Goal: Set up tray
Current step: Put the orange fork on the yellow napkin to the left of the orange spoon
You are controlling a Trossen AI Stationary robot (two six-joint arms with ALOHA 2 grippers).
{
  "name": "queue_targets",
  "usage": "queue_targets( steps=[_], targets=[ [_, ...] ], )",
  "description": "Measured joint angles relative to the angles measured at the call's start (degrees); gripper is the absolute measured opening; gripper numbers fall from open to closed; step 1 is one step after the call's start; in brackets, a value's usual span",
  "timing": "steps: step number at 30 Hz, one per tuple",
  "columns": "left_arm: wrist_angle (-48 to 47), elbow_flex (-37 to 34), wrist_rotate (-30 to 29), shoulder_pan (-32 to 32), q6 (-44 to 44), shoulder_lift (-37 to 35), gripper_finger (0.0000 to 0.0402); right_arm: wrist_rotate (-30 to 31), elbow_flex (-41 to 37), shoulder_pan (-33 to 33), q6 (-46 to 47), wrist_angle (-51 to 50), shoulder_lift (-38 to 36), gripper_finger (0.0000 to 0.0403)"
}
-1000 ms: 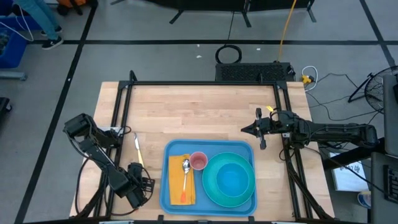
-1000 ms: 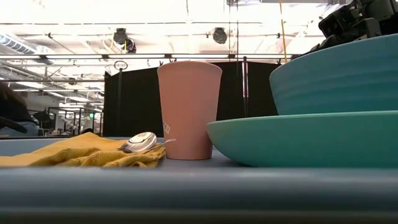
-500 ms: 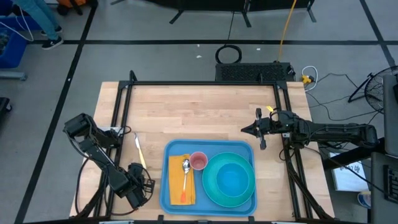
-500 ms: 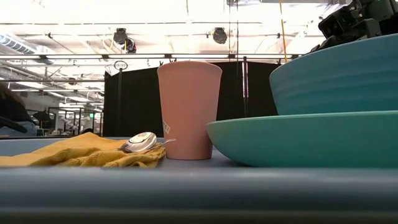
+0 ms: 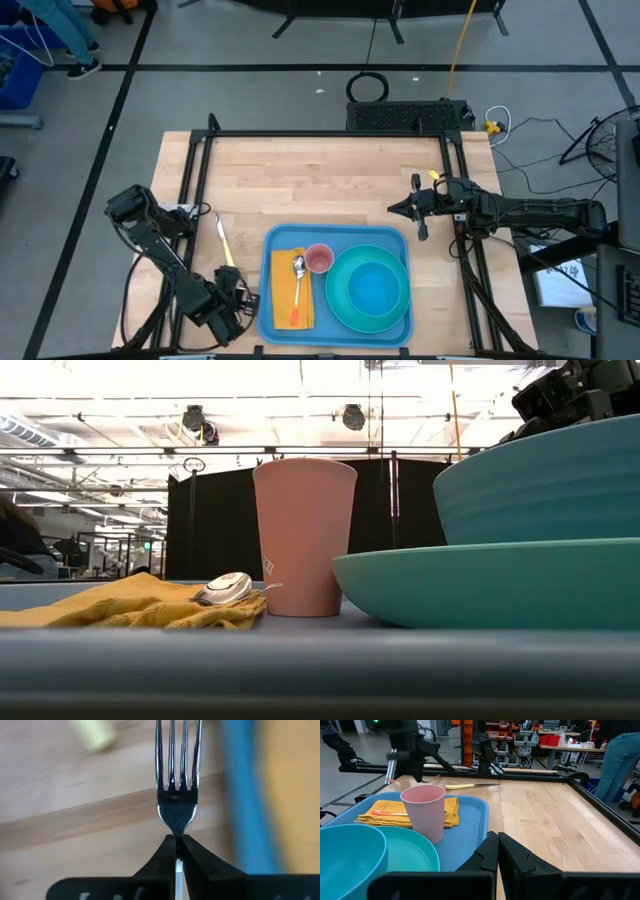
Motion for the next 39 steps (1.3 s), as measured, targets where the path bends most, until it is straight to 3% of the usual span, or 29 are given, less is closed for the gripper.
queue_targets(
  steps=[6,10,14,20,33,39],
  targets=[
    [2.8,4.6,-11.5,5.0,7.8,-0.1,0.0009,0.0,0.0,0.0,0.0,0.0,0.0,0.0000],
    [9.3,4.4,-13.9,9.8,16.0,-0.1,0.0014,0.0,0.0,0.0,0.0,0.0,0.0,0.0000],
    [14.0,4.3,-13.5,14.3,21.4,1.1,0.0011,0.0,0.0,0.0,0.0,0.0,0.0,0.0000],
    [14.9,4.2,-10.4,17.7,22.8,4.5,0.0011,0.0,0.0,0.0,0.0,0.0,0.0,0.0000],
    [16.5,4.2,-6.2,18.3,18.7,10.9,0.0015,0.0,0.0,0.0,-0.1,0.0,0.0,0.0000],
    [16.5,4.4,-7.3,18.1,18.3,12.0,0.0010,0.0,0.0,0.0,-0.1,0.0,0.0,0.0000]
  ],
)
